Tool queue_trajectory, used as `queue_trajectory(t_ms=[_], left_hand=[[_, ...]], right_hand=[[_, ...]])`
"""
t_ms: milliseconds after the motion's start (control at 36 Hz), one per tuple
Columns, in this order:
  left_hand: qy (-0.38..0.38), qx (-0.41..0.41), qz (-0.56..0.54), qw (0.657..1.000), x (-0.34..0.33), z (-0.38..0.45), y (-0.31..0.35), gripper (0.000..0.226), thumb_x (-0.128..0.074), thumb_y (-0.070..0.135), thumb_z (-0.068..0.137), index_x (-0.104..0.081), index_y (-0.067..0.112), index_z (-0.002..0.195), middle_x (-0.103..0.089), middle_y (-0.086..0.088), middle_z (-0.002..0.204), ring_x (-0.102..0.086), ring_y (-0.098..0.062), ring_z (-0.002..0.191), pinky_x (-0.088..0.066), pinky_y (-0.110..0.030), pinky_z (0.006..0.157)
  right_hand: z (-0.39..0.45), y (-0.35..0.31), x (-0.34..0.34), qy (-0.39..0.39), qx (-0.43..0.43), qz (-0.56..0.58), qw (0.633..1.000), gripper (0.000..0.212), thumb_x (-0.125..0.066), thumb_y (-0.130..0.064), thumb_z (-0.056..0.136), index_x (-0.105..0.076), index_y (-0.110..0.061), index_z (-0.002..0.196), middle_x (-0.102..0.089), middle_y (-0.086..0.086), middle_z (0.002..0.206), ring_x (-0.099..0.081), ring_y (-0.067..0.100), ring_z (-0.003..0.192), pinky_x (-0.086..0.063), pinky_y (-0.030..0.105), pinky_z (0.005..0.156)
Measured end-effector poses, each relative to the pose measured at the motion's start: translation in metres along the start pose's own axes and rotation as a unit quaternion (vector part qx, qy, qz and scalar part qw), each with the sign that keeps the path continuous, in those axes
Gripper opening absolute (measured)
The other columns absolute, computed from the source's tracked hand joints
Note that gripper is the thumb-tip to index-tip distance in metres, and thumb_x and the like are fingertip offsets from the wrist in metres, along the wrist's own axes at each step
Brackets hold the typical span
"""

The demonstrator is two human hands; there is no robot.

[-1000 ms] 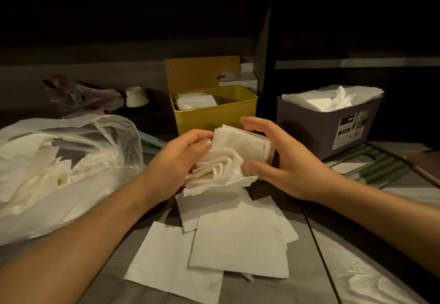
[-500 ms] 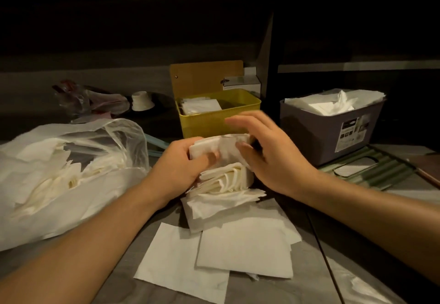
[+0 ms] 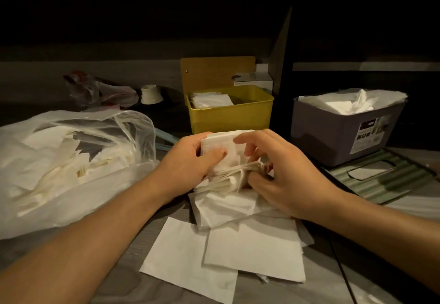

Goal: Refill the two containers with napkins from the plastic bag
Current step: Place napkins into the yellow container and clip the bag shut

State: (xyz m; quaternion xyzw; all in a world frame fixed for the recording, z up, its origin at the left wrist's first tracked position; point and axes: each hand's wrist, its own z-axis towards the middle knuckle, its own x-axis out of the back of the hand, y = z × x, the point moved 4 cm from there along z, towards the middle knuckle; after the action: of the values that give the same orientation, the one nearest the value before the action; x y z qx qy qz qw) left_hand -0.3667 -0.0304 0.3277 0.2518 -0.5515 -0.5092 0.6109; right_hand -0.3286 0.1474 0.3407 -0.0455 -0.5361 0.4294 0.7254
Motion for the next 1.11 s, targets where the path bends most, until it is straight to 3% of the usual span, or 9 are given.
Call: queue_trajectory(t_ms=[83, 361, 472, 556, 722, 806, 889, 1000, 1111], left_hand=[[-0.002, 0.011, -0.004, 1.0, 0.0, 0.001, -0.002, 0.018, -0.059, 0.02, 0.101, -0.072, 0.029, 0.109, -0.077, 0.003, 0.099, -0.072, -0.016, 0.093, -0.058, -0.043, 0.087], [-0.016, 0.024, -0.015, 0.999, -0.003, 0.0, 0.002, 0.022, -0.049, 0.024, 0.104, -0.07, 0.027, 0.112, -0.074, 0.004, 0.105, -0.069, -0.013, 0.1, -0.058, -0.038, 0.089], [-0.043, 0.033, -0.109, 0.993, -0.006, -0.002, 0.005, 0.039, -0.041, 0.057, 0.094, -0.064, 0.033, 0.114, -0.073, 0.017, 0.103, -0.069, 0.0, 0.095, -0.056, -0.017, 0.073], [-0.055, -0.004, -0.016, 0.998, -0.004, 0.002, 0.004, 0.045, -0.058, 0.072, 0.084, -0.057, 0.043, 0.117, -0.068, 0.024, 0.106, -0.065, 0.003, 0.099, -0.055, -0.015, 0.075], [-0.008, -0.012, 0.065, 0.998, -0.002, 0.005, 0.0, 0.03, -0.07, 0.026, 0.093, -0.057, 0.046, 0.112, -0.068, 0.019, 0.105, -0.065, 0.001, 0.094, -0.057, -0.021, 0.076], [0.02, -0.008, 0.052, 0.998, 0.004, 0.006, -0.003, 0.027, -0.067, 0.02, 0.096, -0.062, 0.04, 0.112, -0.071, 0.017, 0.099, -0.067, 0.001, 0.092, -0.057, -0.023, 0.076], [0.026, -0.004, 0.057, 0.998, 0.005, 0.006, -0.006, 0.027, -0.066, 0.019, 0.096, -0.065, 0.035, 0.118, -0.072, 0.016, 0.102, -0.068, -0.003, 0.094, -0.059, -0.036, 0.084], [0.028, -0.007, 0.057, 0.998, 0.004, 0.005, -0.004, 0.031, -0.066, 0.012, 0.094, -0.065, 0.032, 0.118, -0.073, 0.011, 0.104, -0.069, -0.01, 0.097, -0.057, -0.047, 0.089], [0.029, -0.003, 0.052, 0.998, 0.004, 0.006, -0.004, 0.032, -0.065, 0.01, 0.094, -0.065, 0.032, 0.117, -0.073, 0.012, 0.103, -0.069, -0.008, 0.097, -0.057, -0.045, 0.091]], right_hand=[[0.006, 0.017, 0.002, 0.041, -0.047, 0.07, 0.996, 0.046, -0.061, -0.007, 0.091, -0.054, -0.035, 0.126, -0.057, -0.017, 0.107, -0.06, 0.005, 0.1, -0.055, 0.024, 0.084], [0.018, 0.048, 0.007, 0.117, -0.118, 0.143, 0.976, 0.013, -0.066, -0.028, 0.095, -0.068, -0.03, 0.108, -0.071, -0.016, 0.101, -0.066, 0.0, 0.097, -0.058, 0.022, 0.083], [0.023, 0.043, 0.005, 0.117, -0.098, 0.135, 0.979, 0.013, -0.069, -0.028, 0.093, -0.068, -0.026, 0.106, -0.072, -0.013, 0.095, -0.069, 0.002, 0.09, -0.06, 0.025, 0.08], [0.025, 0.035, 0.003, 0.109, -0.063, 0.133, 0.983, 0.014, -0.07, -0.025, 0.091, -0.061, -0.029, 0.101, -0.07, -0.014, 0.092, -0.068, 0.0, 0.089, -0.058, 0.019, 0.077], [0.023, 0.031, 0.002, 0.104, -0.028, 0.062, 0.992, 0.031, -0.069, -0.015, 0.093, -0.052, -0.033, 0.111, -0.058, -0.024, 0.102, -0.06, -0.004, 0.093, -0.05, 0.006, 0.078], [0.015, 0.02, 0.015, 0.144, 0.078, -0.008, 0.986, 0.025, -0.068, -0.015, 0.092, -0.06, -0.02, 0.115, -0.048, -0.016, 0.103, -0.053, 0.002, 0.089, -0.045, 0.012, 0.071], [0.005, 0.009, 0.015, 0.064, 0.134, -0.004, 0.989, 0.029, -0.064, -0.035, 0.091, -0.063, -0.022, 0.117, -0.048, -0.015, 0.097, -0.053, 0.012, 0.084, -0.047, 0.021, 0.069], [-0.001, -0.005, -0.002, -0.051, 0.105, -0.024, 0.993, 0.058, -0.065, -0.06, 0.084, -0.046, -0.041, 0.135, -0.039, -0.028, 0.106, -0.051, 0.0, 0.096, -0.051, 0.022, 0.076], [0.003, -0.014, -0.014, -0.054, 0.074, -0.067, 0.994, 0.067, -0.07, -0.055, 0.083, -0.032, -0.048, 0.138, -0.038, -0.022, 0.121, -0.055, 0.007, 0.1, -0.056, 0.03, 0.078]])
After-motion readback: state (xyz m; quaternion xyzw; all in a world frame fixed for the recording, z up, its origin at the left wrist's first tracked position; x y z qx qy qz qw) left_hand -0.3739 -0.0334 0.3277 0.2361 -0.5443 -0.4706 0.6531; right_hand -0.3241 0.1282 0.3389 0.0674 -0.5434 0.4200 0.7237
